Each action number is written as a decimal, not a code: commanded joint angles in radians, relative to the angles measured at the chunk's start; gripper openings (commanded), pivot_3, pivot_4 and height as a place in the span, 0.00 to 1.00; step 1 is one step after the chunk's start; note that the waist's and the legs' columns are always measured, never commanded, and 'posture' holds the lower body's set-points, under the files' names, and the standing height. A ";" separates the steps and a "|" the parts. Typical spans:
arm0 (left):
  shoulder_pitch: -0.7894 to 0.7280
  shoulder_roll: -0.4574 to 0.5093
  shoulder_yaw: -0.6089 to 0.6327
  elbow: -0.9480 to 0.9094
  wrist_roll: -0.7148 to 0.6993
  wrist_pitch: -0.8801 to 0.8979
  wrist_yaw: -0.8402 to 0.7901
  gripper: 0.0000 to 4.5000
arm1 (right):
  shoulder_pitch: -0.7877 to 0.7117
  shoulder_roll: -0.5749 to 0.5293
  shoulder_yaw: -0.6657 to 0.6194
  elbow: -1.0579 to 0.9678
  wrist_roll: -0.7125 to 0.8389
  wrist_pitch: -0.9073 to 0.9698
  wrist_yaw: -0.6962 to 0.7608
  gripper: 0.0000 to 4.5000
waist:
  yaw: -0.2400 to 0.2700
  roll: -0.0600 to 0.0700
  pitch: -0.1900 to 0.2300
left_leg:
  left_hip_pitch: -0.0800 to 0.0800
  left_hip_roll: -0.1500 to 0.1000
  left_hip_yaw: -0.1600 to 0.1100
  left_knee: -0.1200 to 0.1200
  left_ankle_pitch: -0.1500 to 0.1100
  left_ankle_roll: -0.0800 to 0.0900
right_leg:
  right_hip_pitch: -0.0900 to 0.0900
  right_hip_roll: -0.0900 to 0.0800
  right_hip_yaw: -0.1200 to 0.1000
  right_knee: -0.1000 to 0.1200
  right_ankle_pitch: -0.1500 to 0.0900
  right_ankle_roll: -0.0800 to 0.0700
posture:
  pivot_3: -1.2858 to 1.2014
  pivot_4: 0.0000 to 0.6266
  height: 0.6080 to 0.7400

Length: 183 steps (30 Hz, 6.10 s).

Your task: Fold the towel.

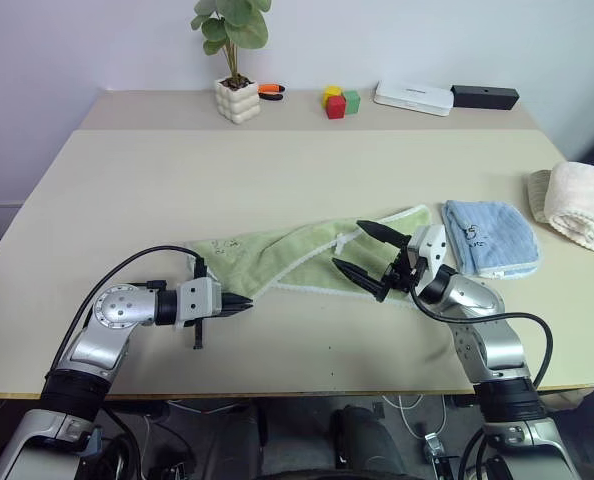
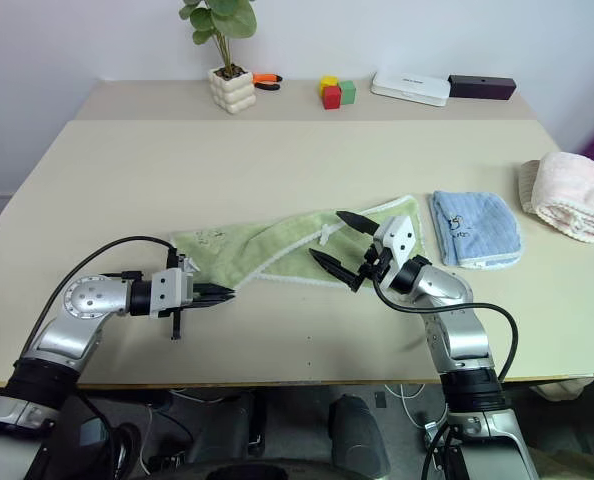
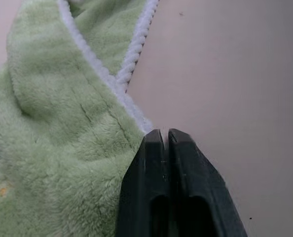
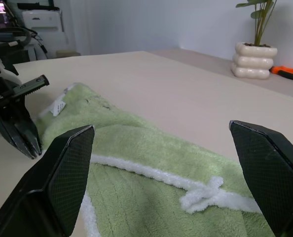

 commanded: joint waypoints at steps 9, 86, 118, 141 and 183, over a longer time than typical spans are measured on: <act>-0.046 0.020 0.211 -0.081 -0.319 0.371 0.008 0.00 | -0.003 -0.001 -0.003 -0.032 0.010 -0.011 0.001 1.00 | -0.001 0.000 0.000 | 0.000 0.000 0.000 0.000 0.000 0.000 | -0.001 0.000 0.000 0.001 0.000 0.000 | 0.52 0.24 1.00; -0.128 -0.032 0.288 0.099 -0.158 0.212 0.226 0.00 | -0.565 -0.464 0.282 0.750 -0.635 -0.615 -0.108 0.01 | -0.005 0.002 0.003 | 0.000 0.000 0.004 0.000 0.001 -0.001 | -0.003 -0.001 0.003 0.003 -0.002 -0.001 | 0.52 0.24 1.00; -0.759 -0.048 0.342 0.965 -0.045 -0.018 0.126 0.00 | -0.757 -0.321 0.188 0.876 -0.638 -0.565 -0.401 0.01 | -0.013 0.002 0.005 | -0.007 0.000 0.008 -0.001 0.005 -0.008 | -0.012 -0.002 0.003 0.005 -0.002 0.000 | 0.52 0.24 1.00; -0.846 -0.262 0.453 1.001 -0.160 0.558 0.601 0.99 | -0.641 -0.303 0.180 0.701 -0.628 -0.458 -0.389 0.00 | -0.008 0.000 0.006 | -0.007 0.000 0.006 0.001 0.005 -0.008 | -0.012 -0.002 0.002 0.006 -0.002 0.001 | 0.52 0.24 1.00; -1.009 -0.154 0.453 1.014 -0.068 -0.021 0.385 0.01 | -0.890 -0.295 0.184 0.979 -0.664 -0.554 -0.456 0.00 | -0.010 -0.001 0.007 | -0.007 -0.001 0.007 -0.002 0.006 -0.010 | -0.012 -0.001 0.002 0.004 -0.002 0.001 | 0.52 0.24 1.00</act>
